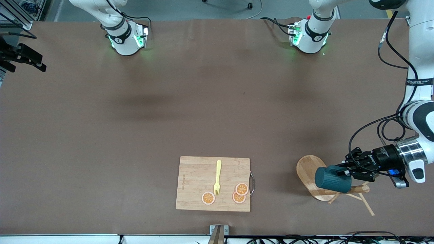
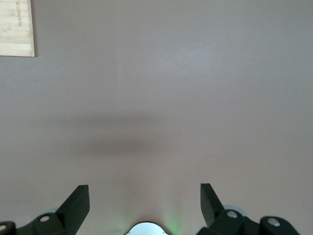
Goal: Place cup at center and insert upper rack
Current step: 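Lower the mug over a rack peg with the left gripper, then open the left gripper to release the mug on the rack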
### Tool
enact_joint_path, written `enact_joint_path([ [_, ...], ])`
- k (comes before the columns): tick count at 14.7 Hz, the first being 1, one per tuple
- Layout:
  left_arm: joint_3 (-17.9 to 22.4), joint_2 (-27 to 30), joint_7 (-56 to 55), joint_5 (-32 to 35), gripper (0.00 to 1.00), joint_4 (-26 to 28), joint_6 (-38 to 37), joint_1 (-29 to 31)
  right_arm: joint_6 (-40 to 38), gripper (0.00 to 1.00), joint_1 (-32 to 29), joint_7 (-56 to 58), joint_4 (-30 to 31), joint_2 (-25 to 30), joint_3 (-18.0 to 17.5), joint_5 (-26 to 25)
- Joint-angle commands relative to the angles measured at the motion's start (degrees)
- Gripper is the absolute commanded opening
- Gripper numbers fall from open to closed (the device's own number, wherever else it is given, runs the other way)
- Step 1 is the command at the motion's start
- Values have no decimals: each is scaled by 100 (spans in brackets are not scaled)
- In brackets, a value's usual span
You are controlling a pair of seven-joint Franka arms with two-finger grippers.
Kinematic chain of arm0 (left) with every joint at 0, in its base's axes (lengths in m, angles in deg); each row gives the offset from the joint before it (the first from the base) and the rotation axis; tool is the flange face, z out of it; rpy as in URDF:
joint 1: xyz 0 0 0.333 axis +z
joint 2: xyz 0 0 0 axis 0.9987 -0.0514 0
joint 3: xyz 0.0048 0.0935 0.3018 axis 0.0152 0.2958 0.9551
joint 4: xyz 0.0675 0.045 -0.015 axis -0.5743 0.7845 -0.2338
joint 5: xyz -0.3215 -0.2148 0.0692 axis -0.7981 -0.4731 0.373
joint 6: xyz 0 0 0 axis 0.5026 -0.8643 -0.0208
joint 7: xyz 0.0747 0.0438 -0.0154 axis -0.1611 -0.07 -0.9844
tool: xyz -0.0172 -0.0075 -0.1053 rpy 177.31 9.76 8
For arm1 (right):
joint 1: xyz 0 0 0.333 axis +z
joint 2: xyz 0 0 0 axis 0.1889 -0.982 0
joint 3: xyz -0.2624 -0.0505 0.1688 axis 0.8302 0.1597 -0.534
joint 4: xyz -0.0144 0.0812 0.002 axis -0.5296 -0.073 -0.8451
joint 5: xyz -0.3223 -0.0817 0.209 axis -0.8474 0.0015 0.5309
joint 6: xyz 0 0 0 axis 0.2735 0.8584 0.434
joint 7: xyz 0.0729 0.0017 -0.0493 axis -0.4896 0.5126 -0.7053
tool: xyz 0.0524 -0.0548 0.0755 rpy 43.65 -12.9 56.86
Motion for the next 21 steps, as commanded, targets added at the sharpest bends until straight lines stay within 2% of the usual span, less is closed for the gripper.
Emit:
enact_joint_path([
  [1,-55,-7,144,-139,9,-17,-143,117,127,100,-58,77,224,194,-14,111],
  [7,-46,-34,241,-157,9,-17,-161,196,127,100,-49,86,241,194,-14,85],
  [9,-46,-51,249,-157,13,-17,-152,196,119,100,-58,86,241,194,-5,67],
  [10,-46,-95,328,-157,24,-17,-152,205,127,100,-58,86,241,194,-14,67],
  [11,-46,-104,407,-157,44,-17,-152,197,119,100,-49,86,241,194,-5,67],
  [13,-46,-104,452,-166,100,-17,-152,170,119,100,-49,86,241,194,-5,58],
  [17,-73,202,355,-17,100,-34,-170,144,119,100,-49,86,241,194,-14,58],
  [18,-73,378,346,236,100,-26,-239,100,119,100,-49,86,241,194,-14,58],
  [21,-143,1080,197,1719,100,-17,-529,-49,119,100,-49,86,241,194,-14,58],
])
